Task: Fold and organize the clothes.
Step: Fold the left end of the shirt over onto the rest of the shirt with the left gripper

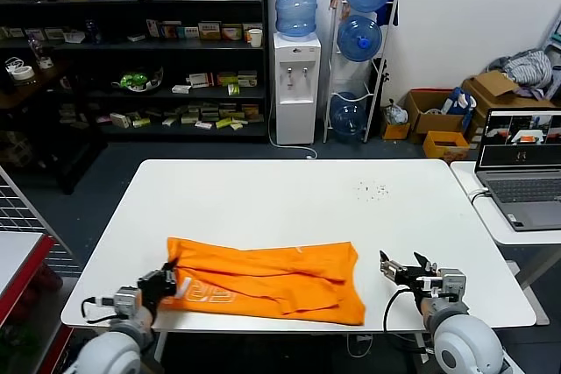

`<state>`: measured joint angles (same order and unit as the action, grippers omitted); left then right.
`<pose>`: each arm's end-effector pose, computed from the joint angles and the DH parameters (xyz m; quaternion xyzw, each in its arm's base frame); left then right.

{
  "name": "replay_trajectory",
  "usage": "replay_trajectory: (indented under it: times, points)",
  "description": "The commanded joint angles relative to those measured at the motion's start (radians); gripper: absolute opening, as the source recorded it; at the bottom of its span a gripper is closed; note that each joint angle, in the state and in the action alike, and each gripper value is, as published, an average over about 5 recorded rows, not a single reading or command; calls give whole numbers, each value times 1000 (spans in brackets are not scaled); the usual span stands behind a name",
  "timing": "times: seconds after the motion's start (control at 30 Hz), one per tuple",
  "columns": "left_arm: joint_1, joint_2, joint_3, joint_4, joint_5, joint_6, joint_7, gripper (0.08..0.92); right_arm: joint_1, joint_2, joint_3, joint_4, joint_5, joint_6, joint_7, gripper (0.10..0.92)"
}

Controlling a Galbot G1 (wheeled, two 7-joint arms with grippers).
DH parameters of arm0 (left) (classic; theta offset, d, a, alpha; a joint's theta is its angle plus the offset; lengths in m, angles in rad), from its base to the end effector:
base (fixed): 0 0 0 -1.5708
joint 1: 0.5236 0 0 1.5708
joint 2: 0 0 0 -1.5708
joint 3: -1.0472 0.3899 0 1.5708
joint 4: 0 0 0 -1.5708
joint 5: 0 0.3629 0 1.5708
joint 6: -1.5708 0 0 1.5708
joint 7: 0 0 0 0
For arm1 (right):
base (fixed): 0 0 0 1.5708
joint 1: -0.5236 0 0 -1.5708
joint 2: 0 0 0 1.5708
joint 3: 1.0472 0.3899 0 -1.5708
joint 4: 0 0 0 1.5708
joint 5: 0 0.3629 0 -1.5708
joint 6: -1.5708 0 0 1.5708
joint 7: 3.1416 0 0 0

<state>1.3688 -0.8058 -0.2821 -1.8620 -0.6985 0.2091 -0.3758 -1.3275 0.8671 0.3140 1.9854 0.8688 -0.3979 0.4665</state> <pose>0.2369 0.1379 -0.3569 -0.0038 -0.9729 -0.0478 0.2261 0.2484 -0.1050 -0.3114 0.0002 -0.9631 -0.0277 0.2676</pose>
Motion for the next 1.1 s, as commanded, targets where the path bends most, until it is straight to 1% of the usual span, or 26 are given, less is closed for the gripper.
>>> replay_trajectory:
  times: [0.03,0.13,0.23,0.3,0.37,0.43,0.5,0.6,0.7,0.8,0.87,1.1]
  points:
    - [58,255,-244,183,-49,-49,31,112,37,7,-27,-13,-8,6,-2,823]
    - [40,295,-265,280,-23,-83,50,112,38,11,-30,-17,-12,7,-3,823]
    - [30,325,-268,329,-3,-105,65,112,35,12,-29,-18,-17,8,-2,823]
    - [30,333,-259,328,1,-109,68,112,32,13,-28,-18,-22,9,-1,823]
    - [35,329,-243,302,-4,-105,66,112,29,15,-28,-18,-25,8,2,823]
    - [44,308,-221,227,-31,-91,60,112,27,20,-28,-18,-30,6,7,823]
    - [48,278,-192,116,-92,-55,51,112,24,26,-29,-19,-34,4,12,823]
    - [22,210,-131,-45,-213,40,25,112,20,37,-30,-23,-42,-1,20,823]
    - [-49,110,-45,-132,-303,127,-14,112,15,49,-30,-27,-50,-6,29,823]
    - [-134,10,58,-164,-356,173,-68,112,5,56,-25,-27,-58,-8,35,823]
    - [-172,-35,112,-167,-373,185,-102,112,-4,59,-18,-25,-61,-8,38,823]
    - [-250,-147,222,-136,-350,189,-170,112,-33,73,2,-18,-62,-13,47,823]
